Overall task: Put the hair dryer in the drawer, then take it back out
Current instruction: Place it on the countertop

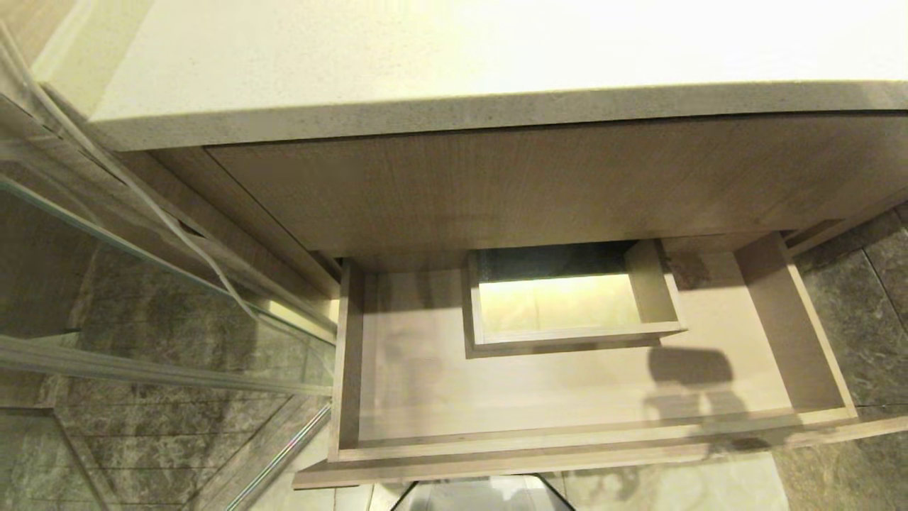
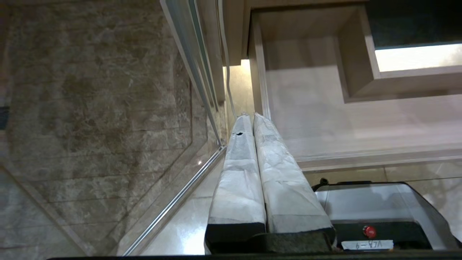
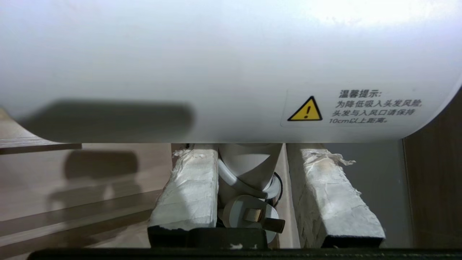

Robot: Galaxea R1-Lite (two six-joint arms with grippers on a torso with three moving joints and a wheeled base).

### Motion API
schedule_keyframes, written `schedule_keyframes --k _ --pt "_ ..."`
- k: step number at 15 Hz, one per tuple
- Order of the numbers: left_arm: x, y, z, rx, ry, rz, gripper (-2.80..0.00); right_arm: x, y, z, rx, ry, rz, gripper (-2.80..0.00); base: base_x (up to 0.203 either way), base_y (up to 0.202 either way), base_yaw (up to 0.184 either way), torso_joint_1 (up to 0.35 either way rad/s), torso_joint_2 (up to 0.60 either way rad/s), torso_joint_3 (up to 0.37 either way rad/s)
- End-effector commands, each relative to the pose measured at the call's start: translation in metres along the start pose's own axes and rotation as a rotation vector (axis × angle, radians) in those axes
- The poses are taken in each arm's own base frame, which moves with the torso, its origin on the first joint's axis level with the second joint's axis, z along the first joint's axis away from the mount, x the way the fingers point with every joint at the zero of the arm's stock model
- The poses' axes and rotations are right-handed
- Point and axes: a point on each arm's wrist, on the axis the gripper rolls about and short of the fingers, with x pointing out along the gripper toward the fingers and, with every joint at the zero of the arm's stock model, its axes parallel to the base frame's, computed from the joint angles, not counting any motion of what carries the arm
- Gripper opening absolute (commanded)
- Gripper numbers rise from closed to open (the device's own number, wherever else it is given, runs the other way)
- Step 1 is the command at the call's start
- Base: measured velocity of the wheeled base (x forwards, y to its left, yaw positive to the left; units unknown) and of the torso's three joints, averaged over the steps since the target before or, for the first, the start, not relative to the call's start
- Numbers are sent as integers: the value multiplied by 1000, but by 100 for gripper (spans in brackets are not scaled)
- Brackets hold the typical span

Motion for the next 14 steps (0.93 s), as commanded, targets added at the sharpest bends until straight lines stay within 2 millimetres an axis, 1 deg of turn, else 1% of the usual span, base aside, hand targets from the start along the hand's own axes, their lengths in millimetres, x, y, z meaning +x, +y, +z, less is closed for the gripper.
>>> schedule_keyframes --k 1,9,14 --pt "0 0 0 0 1 0 -280 0 0 0 -3 -3 -2 -280 0 0 0 290 -550 -265" --pt "0 0 0 0 1 0 -280 -3 1 -1 -4 -23 -11 -280 0 0 0 303 -587 -283" --pt "0 0 0 0 1 0 -280 -4 2 -3 -10 -19 -16 -280 0 0 0 194 -376 -183"
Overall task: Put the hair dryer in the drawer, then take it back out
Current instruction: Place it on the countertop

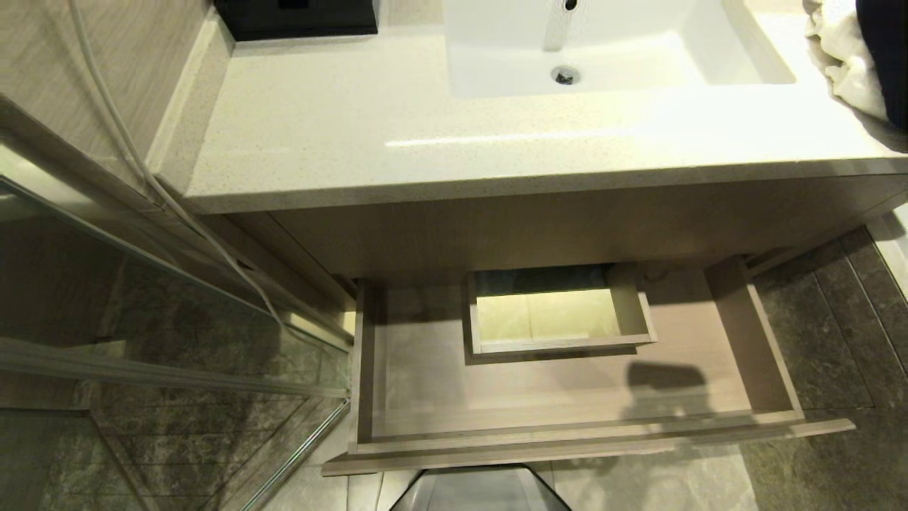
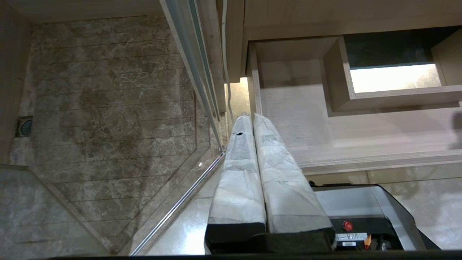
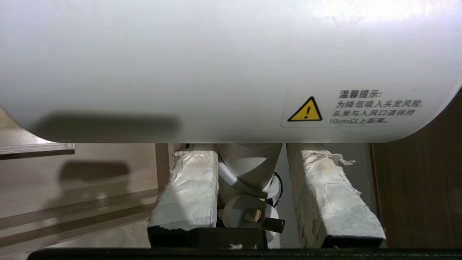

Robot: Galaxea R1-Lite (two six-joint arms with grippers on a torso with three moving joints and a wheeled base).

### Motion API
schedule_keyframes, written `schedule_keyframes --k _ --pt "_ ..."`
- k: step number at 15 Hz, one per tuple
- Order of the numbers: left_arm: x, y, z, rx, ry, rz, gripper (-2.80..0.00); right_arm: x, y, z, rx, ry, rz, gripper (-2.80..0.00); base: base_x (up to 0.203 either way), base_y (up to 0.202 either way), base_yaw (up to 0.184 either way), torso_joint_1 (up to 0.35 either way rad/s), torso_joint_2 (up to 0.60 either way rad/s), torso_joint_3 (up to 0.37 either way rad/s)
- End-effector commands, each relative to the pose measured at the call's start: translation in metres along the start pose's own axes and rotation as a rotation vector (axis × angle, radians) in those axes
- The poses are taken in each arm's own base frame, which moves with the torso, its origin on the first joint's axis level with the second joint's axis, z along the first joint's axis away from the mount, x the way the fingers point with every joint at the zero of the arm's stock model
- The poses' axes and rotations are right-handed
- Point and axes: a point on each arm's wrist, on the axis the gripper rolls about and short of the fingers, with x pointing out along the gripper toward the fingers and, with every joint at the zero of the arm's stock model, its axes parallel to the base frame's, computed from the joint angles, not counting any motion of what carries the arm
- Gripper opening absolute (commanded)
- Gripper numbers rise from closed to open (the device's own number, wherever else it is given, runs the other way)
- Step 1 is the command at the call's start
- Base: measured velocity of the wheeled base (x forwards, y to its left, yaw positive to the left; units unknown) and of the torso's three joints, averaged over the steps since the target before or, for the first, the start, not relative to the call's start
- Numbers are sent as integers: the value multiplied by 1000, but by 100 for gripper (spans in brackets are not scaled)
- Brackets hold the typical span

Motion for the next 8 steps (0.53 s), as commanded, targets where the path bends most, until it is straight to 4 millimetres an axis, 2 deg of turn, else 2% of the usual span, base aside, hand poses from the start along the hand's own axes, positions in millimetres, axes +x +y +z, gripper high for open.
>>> schedule_keyframes --k 1,3,8 --pt "0 0 0 0 1 1 -280 -2 1 -1 -17 -5 0 -280 0 0 0 183 -358 -173" --pt "0 0 0 0 1 1 -280 -4 1 0 -58 -22 -3 -280 0 0 0 169 -87 92" --pt "0 0 0 0 1 1 -280 -8 2 -2 -66 -22 -4 -280 0 0 0 267 -28 226"
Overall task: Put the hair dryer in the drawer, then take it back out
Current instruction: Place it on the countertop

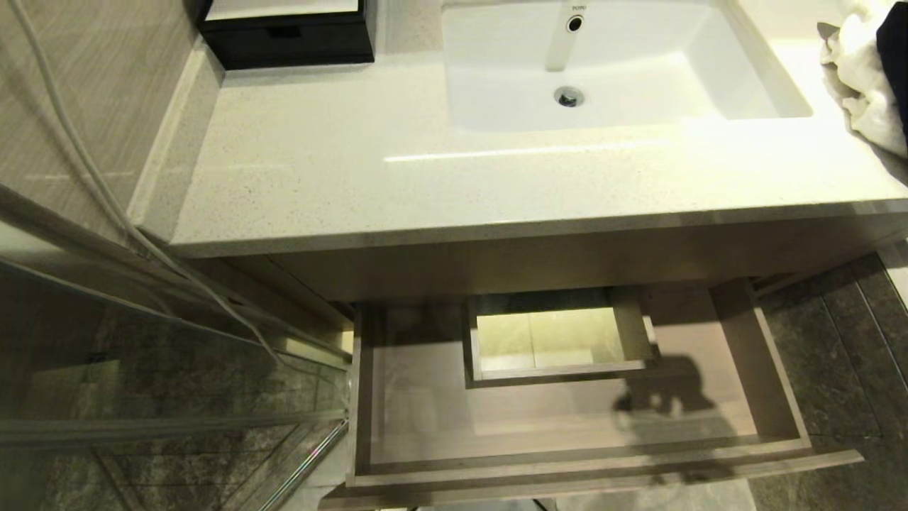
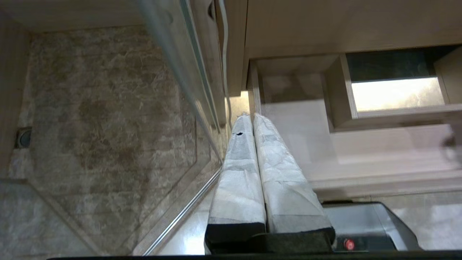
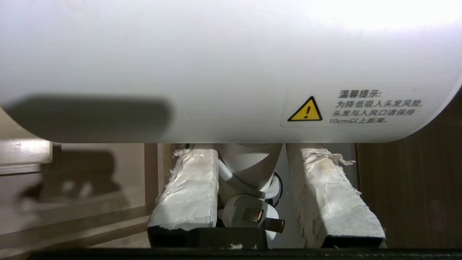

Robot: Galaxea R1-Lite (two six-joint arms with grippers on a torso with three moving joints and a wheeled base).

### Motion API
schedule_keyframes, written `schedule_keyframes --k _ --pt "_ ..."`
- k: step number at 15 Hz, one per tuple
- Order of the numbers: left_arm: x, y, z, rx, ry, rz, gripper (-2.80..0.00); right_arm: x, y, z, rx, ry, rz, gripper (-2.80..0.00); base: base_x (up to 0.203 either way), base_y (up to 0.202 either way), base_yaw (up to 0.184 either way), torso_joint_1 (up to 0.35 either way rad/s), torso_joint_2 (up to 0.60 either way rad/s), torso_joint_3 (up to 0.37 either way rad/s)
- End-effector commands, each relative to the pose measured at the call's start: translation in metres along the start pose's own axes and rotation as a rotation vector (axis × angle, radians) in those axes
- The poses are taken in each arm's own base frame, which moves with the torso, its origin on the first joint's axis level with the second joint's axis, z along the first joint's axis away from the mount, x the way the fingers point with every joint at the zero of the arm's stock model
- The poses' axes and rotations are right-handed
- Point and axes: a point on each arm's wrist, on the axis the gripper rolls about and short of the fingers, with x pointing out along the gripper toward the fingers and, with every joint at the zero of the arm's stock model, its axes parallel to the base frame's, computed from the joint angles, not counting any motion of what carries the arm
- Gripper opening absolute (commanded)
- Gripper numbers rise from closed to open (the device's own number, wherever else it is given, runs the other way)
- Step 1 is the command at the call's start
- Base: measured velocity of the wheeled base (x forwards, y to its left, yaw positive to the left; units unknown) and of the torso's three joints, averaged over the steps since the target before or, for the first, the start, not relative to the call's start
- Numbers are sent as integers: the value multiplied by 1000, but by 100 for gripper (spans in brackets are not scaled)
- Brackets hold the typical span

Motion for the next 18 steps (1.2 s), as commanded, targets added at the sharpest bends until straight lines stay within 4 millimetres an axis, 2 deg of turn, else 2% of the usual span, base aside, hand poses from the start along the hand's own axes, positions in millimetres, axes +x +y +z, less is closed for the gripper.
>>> schedule_keyframes --k 1,7,9,12,14,16,18 --pt "0 0 0 0 1 0 -280 -3 1 -1 -5 1 3 -280 0 0 0 286 -63 241" --pt "0 0 0 0 1 0 -280 -2 0 0 -6 -2 -1 -280 0 0 0 307 -96 203" --pt "0 0 0 0 1 0 -280 0 -2 6 -10 -30 6 -280 0 0 0 112 -38 64" --pt "0 0 0 0 1 0 -280 7 14 11 -3 -134 230 -280 0 0 0 17 -5 10" --pt "0 0 0 0 1 0 -280 20 27 13 -48 -187 380 -280 0 0 0 0 0 0" --pt "0 0 0 0 1 0 -280 34 39 13 -114 -212 463 -280 0 0 0 0 0 0" --pt "0 0 0 0 1 0 -280 48 42 21 -131 -265 528 -280 0 0 0 0 0 0"
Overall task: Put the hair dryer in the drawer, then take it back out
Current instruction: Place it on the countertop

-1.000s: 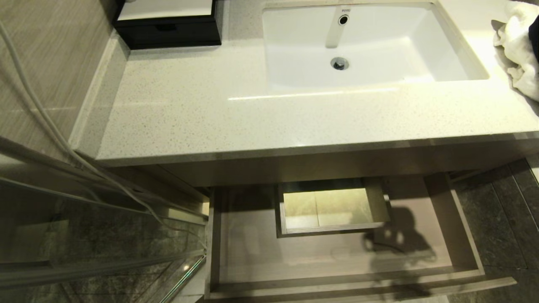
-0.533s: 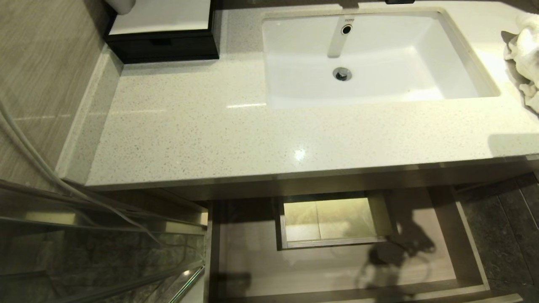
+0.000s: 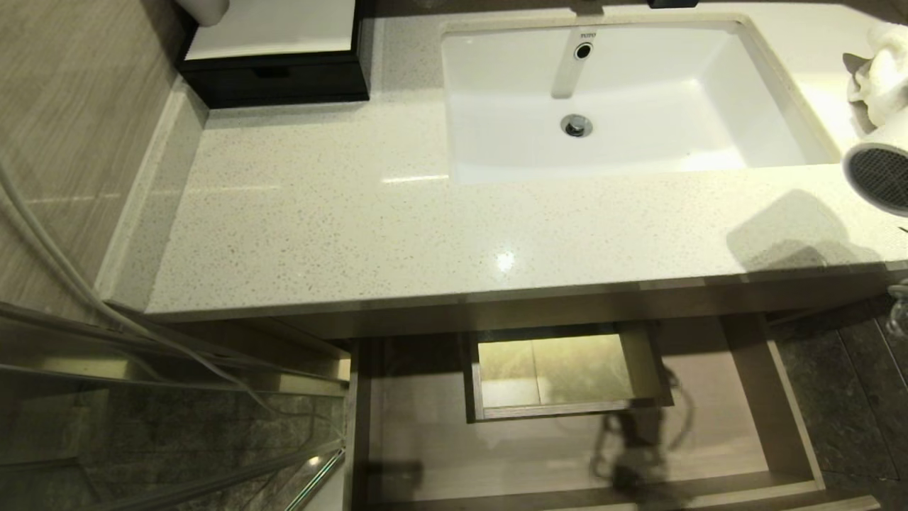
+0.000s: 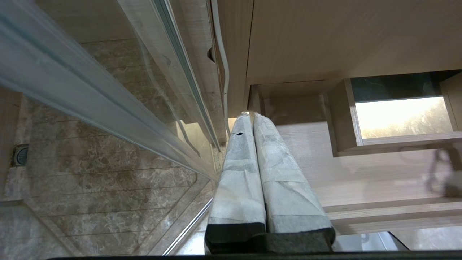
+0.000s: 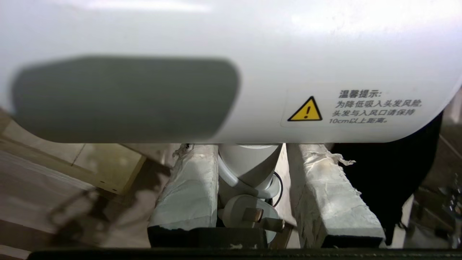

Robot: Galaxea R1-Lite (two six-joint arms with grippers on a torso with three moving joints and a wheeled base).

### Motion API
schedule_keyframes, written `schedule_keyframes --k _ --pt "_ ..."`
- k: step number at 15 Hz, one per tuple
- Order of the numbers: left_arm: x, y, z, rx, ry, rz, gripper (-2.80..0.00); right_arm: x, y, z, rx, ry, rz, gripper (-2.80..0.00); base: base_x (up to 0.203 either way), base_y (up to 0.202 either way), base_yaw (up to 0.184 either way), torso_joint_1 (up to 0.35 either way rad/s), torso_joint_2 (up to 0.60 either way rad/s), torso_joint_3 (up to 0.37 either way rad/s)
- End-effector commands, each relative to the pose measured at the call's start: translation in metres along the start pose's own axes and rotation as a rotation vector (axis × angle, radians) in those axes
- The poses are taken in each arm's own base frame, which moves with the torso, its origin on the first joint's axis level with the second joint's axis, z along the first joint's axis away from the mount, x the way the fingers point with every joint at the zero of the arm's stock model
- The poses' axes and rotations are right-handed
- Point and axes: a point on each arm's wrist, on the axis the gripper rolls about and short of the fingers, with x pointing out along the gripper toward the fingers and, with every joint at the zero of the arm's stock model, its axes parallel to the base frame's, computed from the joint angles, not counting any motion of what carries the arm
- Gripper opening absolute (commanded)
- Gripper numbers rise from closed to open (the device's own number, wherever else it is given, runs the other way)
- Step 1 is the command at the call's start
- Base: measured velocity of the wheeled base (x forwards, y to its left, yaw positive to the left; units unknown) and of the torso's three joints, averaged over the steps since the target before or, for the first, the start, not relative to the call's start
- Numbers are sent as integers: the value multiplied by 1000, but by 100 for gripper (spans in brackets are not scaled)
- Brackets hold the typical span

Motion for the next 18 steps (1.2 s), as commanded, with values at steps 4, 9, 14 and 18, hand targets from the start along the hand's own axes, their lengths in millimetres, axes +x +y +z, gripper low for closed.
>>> schedule_keyframes --k 4,9,14,18 --pt "0 0 0 0 1 1 -280 46 -1 1 -96 -83 168 -280 0 0 0 0 0 0" --pt "0 0 0 0 1 1 -280 73 6 -1 -140 -117 238 -280 0 0 0 0 0 0" --pt "0 0 0 0 1 1 -280 100 22 -9 -116 -118 347 -280 0 0 0 0 0 0" --pt "0 0 0 0 1 1 -280 120 31 -17 -94 -92 395 -280 0 0 0 0 0 0"
